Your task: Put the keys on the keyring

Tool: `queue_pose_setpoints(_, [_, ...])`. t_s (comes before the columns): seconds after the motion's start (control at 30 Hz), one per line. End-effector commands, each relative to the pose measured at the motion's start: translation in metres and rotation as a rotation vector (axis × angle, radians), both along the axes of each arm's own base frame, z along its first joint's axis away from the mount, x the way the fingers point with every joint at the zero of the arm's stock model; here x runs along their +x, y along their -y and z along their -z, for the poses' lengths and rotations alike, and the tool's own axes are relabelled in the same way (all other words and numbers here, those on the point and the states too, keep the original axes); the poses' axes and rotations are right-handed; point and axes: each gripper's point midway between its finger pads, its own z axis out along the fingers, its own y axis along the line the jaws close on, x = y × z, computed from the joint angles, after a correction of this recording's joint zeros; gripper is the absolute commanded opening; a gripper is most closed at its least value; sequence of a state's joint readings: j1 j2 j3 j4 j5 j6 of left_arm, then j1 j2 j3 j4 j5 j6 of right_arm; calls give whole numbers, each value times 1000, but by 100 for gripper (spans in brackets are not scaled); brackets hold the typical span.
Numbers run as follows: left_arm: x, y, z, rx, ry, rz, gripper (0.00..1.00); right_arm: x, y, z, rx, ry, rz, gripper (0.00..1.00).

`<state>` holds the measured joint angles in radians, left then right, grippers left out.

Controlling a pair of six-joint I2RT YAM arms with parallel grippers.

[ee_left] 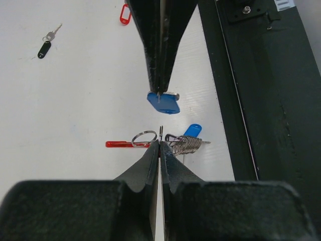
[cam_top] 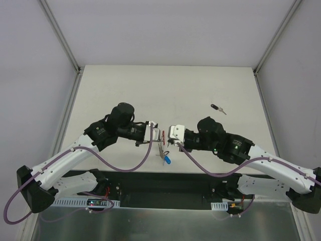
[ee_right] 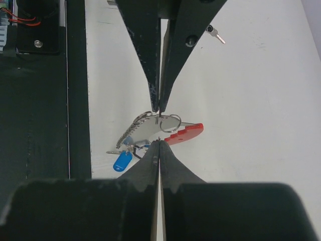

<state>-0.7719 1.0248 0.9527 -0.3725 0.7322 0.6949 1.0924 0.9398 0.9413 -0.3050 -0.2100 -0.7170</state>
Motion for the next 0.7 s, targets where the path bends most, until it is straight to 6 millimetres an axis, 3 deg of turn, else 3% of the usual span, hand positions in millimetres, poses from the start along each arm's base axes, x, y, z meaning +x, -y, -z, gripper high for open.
queue_pose_setpoints(0.0, [-11,4,-3,-23,53,64,0,-1,-7,-23,35,52,-30,1])
queue_pose_setpoints(0.67, [-13,8,0,-19,48,73,0,-3,-22,-16,24,89,-41,1])
